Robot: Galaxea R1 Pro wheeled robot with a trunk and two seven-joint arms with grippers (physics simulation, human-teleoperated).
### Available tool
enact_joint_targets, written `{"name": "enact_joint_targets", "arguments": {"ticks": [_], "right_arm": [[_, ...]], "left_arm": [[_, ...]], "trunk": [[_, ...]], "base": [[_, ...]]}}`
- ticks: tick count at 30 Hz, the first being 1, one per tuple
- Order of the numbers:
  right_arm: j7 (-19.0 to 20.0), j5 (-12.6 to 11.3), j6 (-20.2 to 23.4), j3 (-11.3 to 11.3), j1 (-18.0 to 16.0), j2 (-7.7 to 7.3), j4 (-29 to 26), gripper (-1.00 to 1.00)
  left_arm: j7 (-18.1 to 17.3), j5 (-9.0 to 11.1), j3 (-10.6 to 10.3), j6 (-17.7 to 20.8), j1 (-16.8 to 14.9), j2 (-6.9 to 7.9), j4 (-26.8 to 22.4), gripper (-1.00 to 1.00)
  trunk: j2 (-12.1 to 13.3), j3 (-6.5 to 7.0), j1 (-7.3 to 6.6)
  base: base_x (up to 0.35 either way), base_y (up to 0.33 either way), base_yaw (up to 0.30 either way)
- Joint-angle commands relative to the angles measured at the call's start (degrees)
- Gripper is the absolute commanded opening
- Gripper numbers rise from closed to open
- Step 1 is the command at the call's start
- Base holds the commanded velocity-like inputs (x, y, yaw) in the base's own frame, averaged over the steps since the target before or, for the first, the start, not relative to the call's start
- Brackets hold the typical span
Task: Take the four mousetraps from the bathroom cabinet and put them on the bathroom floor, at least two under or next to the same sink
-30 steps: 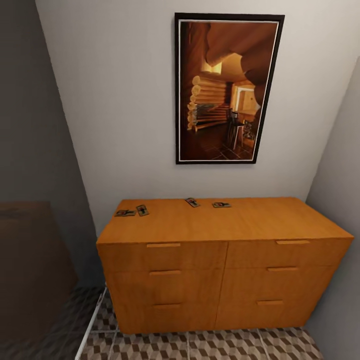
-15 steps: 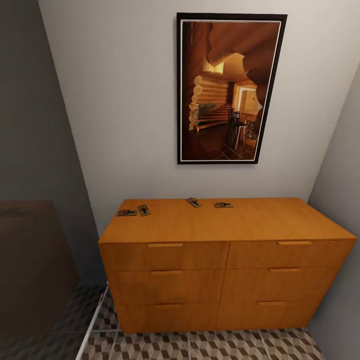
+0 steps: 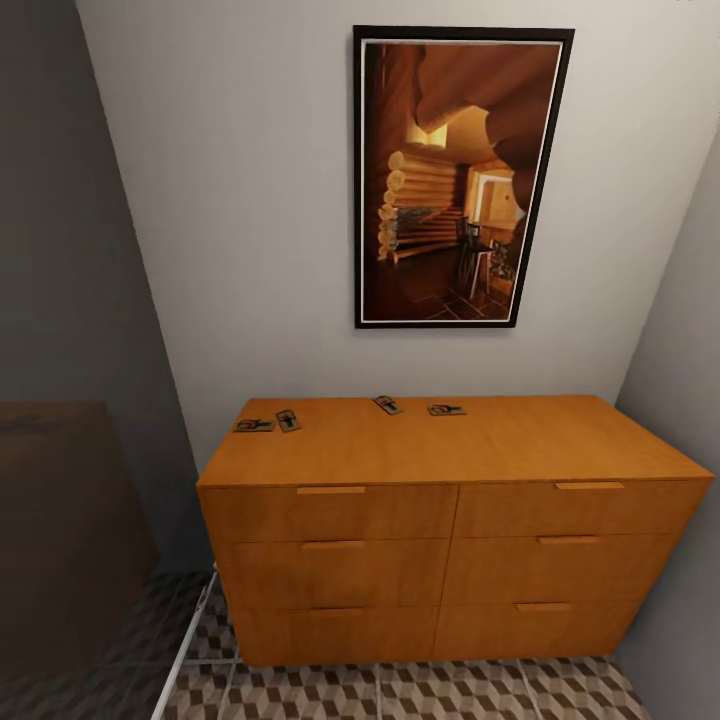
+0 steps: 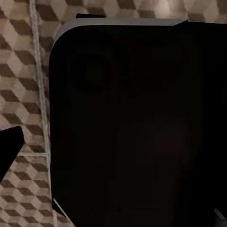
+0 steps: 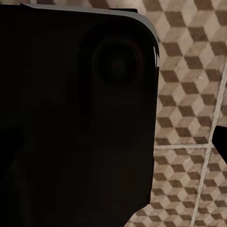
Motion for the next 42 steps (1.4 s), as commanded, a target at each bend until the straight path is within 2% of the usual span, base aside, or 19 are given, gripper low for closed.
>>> {"name": "enact_joint_targets", "arguments": {"ticks": [1, 12, 42], "right_arm": [[-0.1, 0.0, -0.2, -0.1, 0.0, 0.00, 0.0, 1.00], [-0.1, -0.2, -0.2, -0.4, 0.0, -0.15, 0.0, 1.00], [-0.1, -0.3, -0.2, -0.4, 0.0, -0.26, 0.0, 1.00]], "left_arm": [[-0.1, 0.3, 0.0, -0.1, 0.0, -0.01, 0.0, 1.00], [-0.1, 0.3, 0.0, -0.1, 0.0, -0.01, 0.0, 1.00], [0.2, 0.4, 0.1, 0.0, 0.0, -0.16, -0.2, 1.00]], "trunk": [[0.0, -0.05, 0.00], [0.0, -0.05, 0.00], [0.0, -0.05, 0.00]], "base": [[0.000, 0.000, -0.072], [0.000, 0.000, -0.092], [0.000, 0.000, -0.003]]}}
